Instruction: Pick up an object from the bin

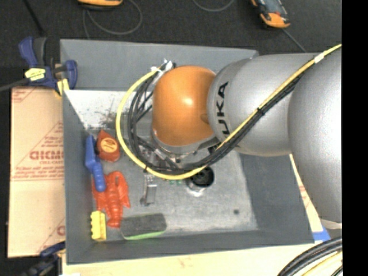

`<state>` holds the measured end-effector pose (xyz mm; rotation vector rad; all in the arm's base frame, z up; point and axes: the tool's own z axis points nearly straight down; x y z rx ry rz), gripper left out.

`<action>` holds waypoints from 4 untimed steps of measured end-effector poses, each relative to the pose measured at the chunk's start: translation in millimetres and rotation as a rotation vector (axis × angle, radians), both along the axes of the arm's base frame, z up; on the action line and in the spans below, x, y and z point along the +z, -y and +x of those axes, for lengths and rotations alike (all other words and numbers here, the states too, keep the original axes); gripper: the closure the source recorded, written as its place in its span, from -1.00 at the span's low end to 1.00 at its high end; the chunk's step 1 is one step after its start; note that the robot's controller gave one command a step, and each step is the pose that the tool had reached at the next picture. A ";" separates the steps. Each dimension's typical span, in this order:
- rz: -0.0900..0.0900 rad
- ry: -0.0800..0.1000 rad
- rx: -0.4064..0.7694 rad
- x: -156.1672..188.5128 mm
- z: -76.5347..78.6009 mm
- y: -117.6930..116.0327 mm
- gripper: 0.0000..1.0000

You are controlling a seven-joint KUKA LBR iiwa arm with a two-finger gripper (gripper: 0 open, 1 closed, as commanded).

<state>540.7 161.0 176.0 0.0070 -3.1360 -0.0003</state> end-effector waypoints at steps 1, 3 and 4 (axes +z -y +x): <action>0.001 0.008 -0.004 4.8 1.8 0.7 -1.00; 0.000 0.009 0.036 30.5 33.1 -4.4 -1.00; 0.001 0.010 0.029 43.1 51.0 7.0 -1.00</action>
Offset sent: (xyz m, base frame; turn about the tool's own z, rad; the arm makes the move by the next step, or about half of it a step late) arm 0.0268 -0.0032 0.0229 -0.0692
